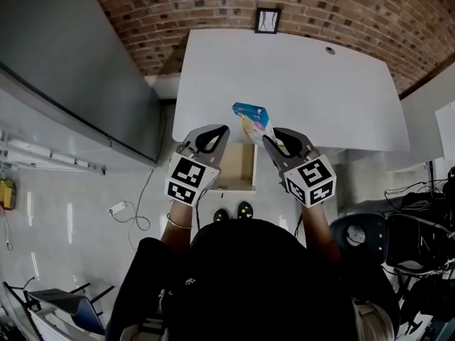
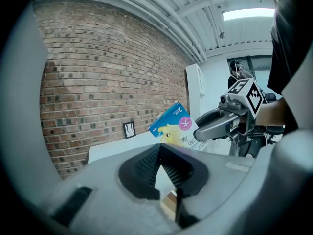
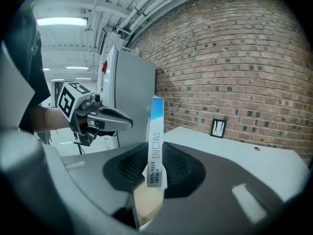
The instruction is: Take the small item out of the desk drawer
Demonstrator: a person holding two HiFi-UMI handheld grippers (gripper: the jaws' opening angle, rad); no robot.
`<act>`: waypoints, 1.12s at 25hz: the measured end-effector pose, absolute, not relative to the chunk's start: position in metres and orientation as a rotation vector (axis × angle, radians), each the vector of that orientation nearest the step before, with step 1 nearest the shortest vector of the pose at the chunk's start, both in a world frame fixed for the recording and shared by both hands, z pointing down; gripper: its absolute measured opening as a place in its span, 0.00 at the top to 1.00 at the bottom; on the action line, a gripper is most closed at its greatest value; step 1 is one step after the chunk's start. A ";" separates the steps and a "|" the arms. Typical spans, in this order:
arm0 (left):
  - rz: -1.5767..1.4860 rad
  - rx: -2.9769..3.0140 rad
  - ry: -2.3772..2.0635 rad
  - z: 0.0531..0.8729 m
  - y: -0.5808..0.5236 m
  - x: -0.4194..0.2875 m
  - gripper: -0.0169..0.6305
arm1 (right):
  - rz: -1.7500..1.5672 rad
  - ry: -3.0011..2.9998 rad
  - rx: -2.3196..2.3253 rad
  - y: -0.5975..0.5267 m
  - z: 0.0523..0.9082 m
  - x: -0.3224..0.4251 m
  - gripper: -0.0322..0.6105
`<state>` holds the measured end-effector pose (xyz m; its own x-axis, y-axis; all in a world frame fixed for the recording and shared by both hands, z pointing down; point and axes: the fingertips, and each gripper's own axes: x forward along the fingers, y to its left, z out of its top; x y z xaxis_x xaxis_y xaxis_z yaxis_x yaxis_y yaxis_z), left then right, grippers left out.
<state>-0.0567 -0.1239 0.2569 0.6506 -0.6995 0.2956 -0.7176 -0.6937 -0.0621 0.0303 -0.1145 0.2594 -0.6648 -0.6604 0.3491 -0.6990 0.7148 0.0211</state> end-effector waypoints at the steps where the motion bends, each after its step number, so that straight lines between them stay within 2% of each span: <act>1: 0.451 2.800 -1.203 0.254 -0.124 -0.057 0.97 | 0.160 -2.594 1.065 -0.114 0.256 0.030 0.79; 28: 0.368 2.830 -1.203 0.241 -0.119 -0.059 0.97 | 0.137 -2.713 1.073 -0.104 0.225 0.022 0.79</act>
